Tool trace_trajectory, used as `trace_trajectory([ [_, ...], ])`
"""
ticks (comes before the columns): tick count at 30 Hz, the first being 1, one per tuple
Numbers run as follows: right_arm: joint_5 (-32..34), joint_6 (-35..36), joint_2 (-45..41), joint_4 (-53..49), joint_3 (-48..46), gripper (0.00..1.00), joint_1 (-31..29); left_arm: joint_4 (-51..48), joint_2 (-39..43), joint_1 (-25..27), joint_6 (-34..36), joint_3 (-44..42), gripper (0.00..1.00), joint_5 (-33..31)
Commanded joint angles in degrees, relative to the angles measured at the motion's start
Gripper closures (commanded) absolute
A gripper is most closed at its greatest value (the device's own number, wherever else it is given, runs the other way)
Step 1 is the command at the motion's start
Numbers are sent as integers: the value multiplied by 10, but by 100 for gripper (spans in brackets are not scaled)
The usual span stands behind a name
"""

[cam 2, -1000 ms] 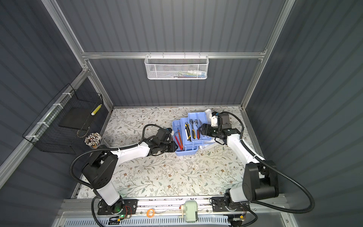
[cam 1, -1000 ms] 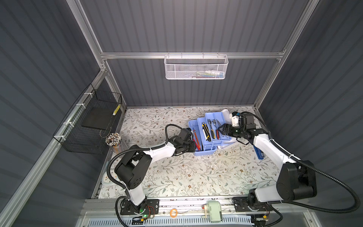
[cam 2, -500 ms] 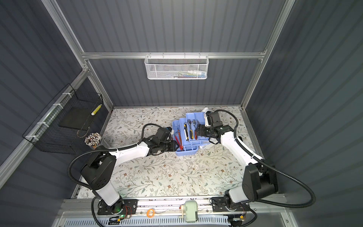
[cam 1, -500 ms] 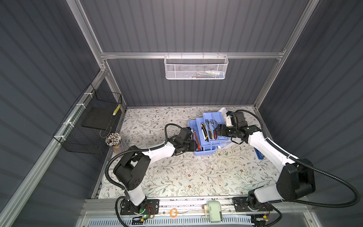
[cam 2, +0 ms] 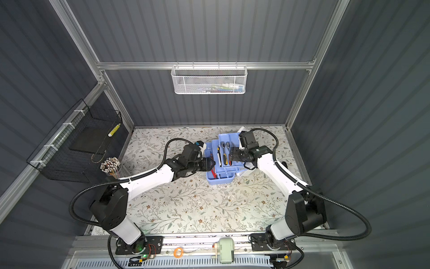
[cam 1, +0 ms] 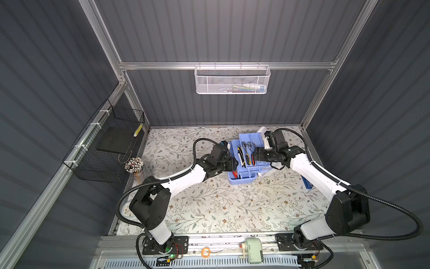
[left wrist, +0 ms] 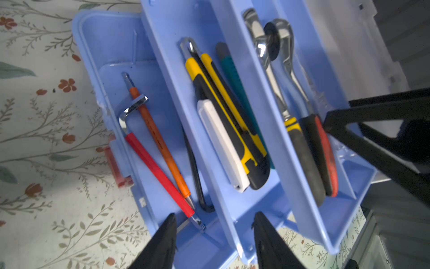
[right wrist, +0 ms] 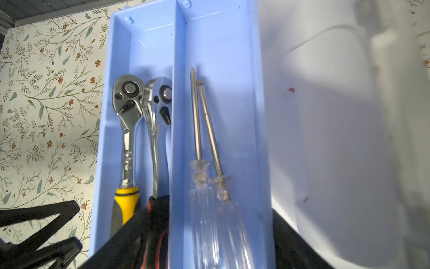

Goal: Pack the tool kit

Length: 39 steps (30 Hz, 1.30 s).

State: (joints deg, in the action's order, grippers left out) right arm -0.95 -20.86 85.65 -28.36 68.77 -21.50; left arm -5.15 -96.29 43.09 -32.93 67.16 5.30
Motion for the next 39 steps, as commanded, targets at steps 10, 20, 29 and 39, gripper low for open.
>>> trace_trajectory([
  [10,0,3,12,-16,27,21,-14,-65,-91,2,16,70,55,16],
  [20,9,5,17,-26,46,17,-18,-81,-100,1,8,70,63,2],
  [29,11,14,10,-43,78,10,-18,-83,-109,2,4,67,64,0],
  [39,60,43,-46,-64,106,1,-16,-85,-111,1,3,65,65,-1],
])
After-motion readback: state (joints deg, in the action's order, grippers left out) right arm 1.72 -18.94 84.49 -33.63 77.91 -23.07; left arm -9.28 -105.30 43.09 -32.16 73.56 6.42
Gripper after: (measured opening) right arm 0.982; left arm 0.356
